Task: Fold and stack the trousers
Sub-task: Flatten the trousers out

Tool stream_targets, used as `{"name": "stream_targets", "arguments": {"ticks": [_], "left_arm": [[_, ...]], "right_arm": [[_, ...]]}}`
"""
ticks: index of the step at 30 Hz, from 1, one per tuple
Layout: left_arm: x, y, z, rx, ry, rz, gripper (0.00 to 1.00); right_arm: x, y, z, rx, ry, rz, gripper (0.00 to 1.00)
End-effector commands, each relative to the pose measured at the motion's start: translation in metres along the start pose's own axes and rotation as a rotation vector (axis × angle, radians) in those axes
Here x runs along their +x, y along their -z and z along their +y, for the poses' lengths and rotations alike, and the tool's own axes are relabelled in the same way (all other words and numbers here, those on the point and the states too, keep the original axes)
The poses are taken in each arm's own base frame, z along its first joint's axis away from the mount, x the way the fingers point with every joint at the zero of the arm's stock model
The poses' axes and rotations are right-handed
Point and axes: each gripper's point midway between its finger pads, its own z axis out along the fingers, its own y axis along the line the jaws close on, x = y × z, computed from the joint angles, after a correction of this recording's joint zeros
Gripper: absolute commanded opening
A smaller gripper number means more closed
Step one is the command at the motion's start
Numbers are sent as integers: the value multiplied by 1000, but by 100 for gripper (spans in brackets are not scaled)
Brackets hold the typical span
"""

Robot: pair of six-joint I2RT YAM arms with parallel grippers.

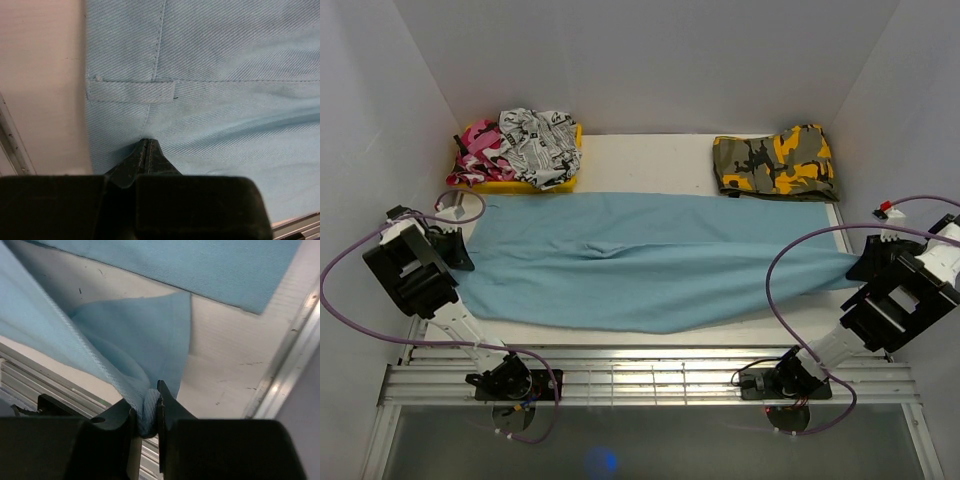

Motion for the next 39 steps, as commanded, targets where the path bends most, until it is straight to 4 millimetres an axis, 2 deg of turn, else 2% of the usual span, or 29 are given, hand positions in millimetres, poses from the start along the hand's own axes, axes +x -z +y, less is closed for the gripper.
{"name": "stream_targets", "arguments": {"ticks": [1, 4, 7, 10, 12, 13, 14, 17, 19, 21, 22, 24, 25, 26, 27, 28, 29, 30, 31, 32, 34, 35, 36, 37, 38, 39], "left_arm": [[-5, -1, 21, -82, -31, -23, 3], [-5, -3, 21, -77, -28, -24, 3], [-5, -5, 22, -77, -34, -27, 2], [-1, -7, 21, -74, -32, -20, 2], [2, -7, 20, -76, -40, -15, 2], [4, -7, 21, -86, -45, -14, 1], [4, -5, 22, -92, -47, -16, 0], [10, -6, 26, -99, -41, -8, 0], [9, -6, 27, -97, -33, -9, 0], [8, -8, 28, -93, -27, -9, 0], [6, -8, 29, -94, -23, -13, 0], [5, -7, 30, -97, -21, -11, 0], [4, -6, 31, -100, -22, -13, 0], [3, -6, 32, -107, -27, -12, 0], [2, -5, 33, -109, -25, -14, 0], [1, -4, 33, -110, -27, -18, 0], [2, -5, 33, -112, -27, -18, 0], [1, -5, 32, -108, -18, -21, 0], [1, -6, 31, -101, -12, -23, 0], [2, -6, 30, -100, -9, -22, 0], [3, -6, 28, -95, -2, -20, 0], [2, -4, 28, -98, -4, -24, 0], [2, -3, 27, -96, -9, -25, 0], [2, -2, 26, -95, -13, -27, 0], [1, -1, 26, -97, -16, -31, 0], [2, -1, 25, -92, -15, -31, 0]], "right_arm": [[2, 51, -31, 191, 103, 168, 8], [24, 64, -42, 243, 167, 335, 8], [42, 61, -43, 234, 171, 480, 8], [31, 48, -35, 210, 190, 491, 8], [13, 43, -26, 195, 303, 457, 8], [-1, 44, -14, 200, 372, 395, 8], [-6, 45, -8, 201, 422, 372, 8], [-2, 35, 19, 166, 579, 405, 8], [0, 22, 23, 164, 539, 431, 8], [-28, 2, 22, 178, 553, 403, 8], [-52, -14, 17, 191, 501, 394, 8], [-82, -29, 5, 208, 445, 376, 8], [-81, -53, -10, 169, 376, 434, 8], [-96, -73, -21, 159, 298, 470, 8], [-117, -63, -16, 188, 298, 436, 8], [-114, -90, -27, 144, 260, 493, 8], [-140, -92, -37, 190, 263, 445, 8], [-146, -101, -40, 198, 246, 436, 8], [-145, -122, -43, 188, 245, 466, 8], [-152, -127, -42, 189, 248, 452, 8], [-151, -141, -29, 155, 227, 457, 33], [-149, -140, -23, 140, 216, 453, 45], [-136, -142, -16, 110, 198, 471, 75], [-146, -130, -12, 142, 231, 421, 87], [-144, -123, -12, 156, 248, 411, 89], [-131, -120, -10, 149, 250, 427, 88]]}}
